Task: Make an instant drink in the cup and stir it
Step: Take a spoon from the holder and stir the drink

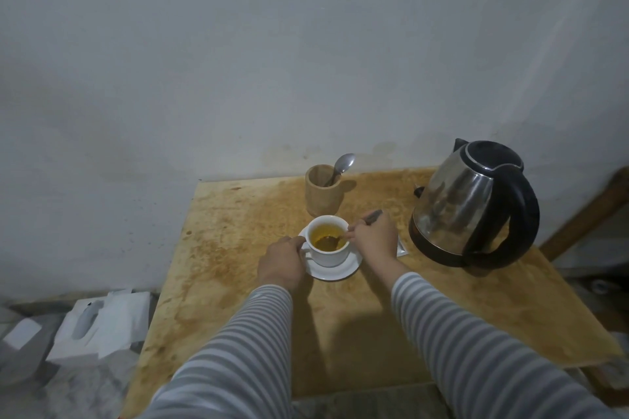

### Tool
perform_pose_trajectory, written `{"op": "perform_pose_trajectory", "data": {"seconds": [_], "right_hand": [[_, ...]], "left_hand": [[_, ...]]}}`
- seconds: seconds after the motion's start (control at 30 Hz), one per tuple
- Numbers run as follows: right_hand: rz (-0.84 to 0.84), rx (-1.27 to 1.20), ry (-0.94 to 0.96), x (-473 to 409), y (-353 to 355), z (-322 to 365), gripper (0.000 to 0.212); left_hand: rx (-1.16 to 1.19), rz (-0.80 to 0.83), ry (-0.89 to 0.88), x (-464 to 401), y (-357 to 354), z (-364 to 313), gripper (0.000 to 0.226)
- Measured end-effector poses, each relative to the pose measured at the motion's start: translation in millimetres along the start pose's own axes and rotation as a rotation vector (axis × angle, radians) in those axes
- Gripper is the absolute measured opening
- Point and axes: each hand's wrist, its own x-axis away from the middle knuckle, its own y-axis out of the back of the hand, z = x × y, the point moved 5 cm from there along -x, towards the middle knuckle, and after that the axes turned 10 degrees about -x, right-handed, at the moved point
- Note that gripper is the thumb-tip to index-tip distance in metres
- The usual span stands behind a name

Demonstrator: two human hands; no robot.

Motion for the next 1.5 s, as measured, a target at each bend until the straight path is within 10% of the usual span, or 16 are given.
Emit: {"op": "perform_pose_trajectory", "data": {"seconds": [0.33,0.63,0.97,1.27,1.5], "right_hand": [[0.210,0.658,0.477,15,-22,28,0.006],[0.015,0.139,0.011,-6,-11,5,0.008],[0.219,0.637,0.473,8,-21,32,0.006],[0.046,-0.055,0.044,2,-8,-2,0.015],[0.242,0.618,0.443,13,-22,22,0.007]], "left_hand": [[-0.035,0.019,-0.006,0,3,-1,0.040],[-0.043,0.028,-0.007,0,3,-1,0.040],[-0.051,0.029,-0.011,0,3,-2,0.041],[-0.050,0.020,-0.003,-1,1,0,0.039],[-0.058,0.013,-0.001,-2,1,0,0.039]]}}
